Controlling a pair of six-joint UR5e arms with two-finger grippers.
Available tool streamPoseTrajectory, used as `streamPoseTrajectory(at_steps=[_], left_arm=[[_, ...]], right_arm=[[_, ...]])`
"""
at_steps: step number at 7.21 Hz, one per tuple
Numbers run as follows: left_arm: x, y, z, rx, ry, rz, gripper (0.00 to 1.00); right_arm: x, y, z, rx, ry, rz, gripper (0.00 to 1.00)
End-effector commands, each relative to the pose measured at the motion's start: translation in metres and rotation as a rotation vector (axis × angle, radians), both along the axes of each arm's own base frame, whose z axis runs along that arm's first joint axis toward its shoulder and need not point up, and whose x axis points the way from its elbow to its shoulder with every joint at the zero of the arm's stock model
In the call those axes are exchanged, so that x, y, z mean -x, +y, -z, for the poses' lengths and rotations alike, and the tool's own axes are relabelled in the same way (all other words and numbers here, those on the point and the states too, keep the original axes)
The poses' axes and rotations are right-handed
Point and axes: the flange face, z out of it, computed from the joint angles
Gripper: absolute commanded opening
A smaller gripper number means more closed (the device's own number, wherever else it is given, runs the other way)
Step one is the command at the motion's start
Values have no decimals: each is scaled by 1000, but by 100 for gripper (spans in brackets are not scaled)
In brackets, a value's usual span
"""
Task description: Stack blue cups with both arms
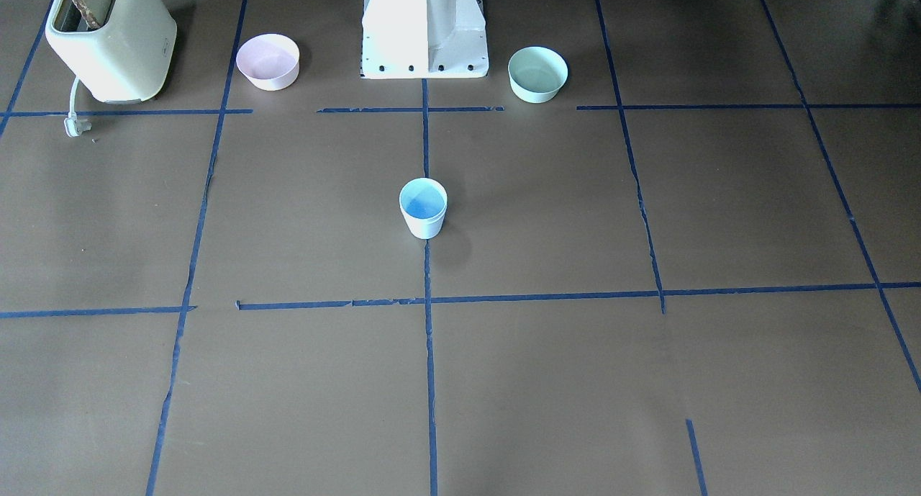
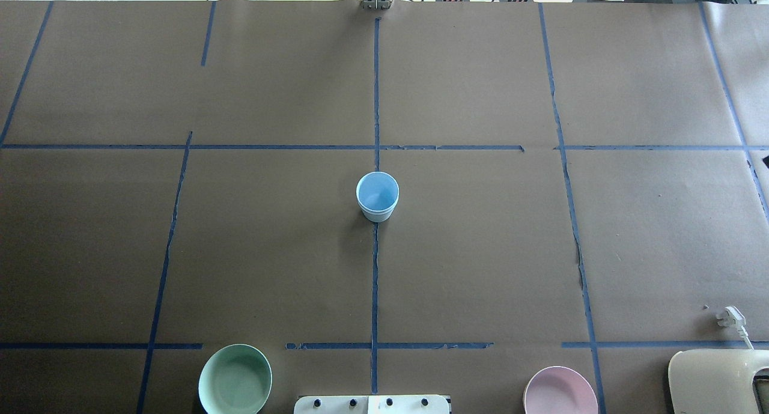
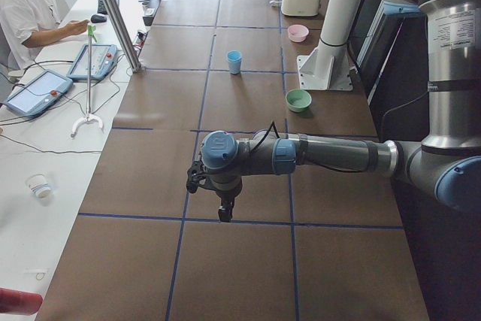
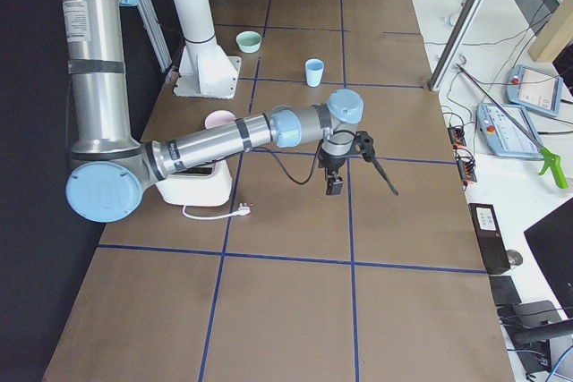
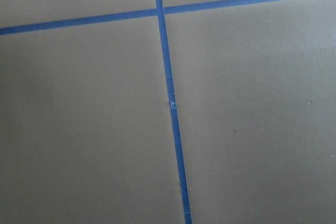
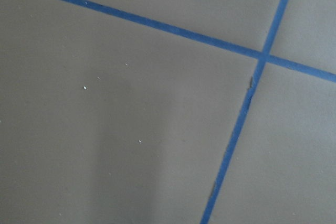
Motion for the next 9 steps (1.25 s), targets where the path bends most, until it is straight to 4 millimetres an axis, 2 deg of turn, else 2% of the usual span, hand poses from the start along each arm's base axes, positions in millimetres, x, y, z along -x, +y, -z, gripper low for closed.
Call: streamPoseTrajectory(at_steps=[1, 3, 5, 9], left_arm=[[-1, 7, -13, 27, 10, 1, 100], [0, 15, -31, 73, -4, 0, 100], [0, 21, -35, 82, -2, 0, 100], [0, 19, -28, 62, -4, 0, 100]], right_arm=[[-50, 46, -61, 34, -31, -29, 100], [-50, 48, -74, 74, -26, -40, 100], [-50, 50, -77, 79, -24, -39, 100], [-50, 50, -76, 79, -26, -39, 100]])
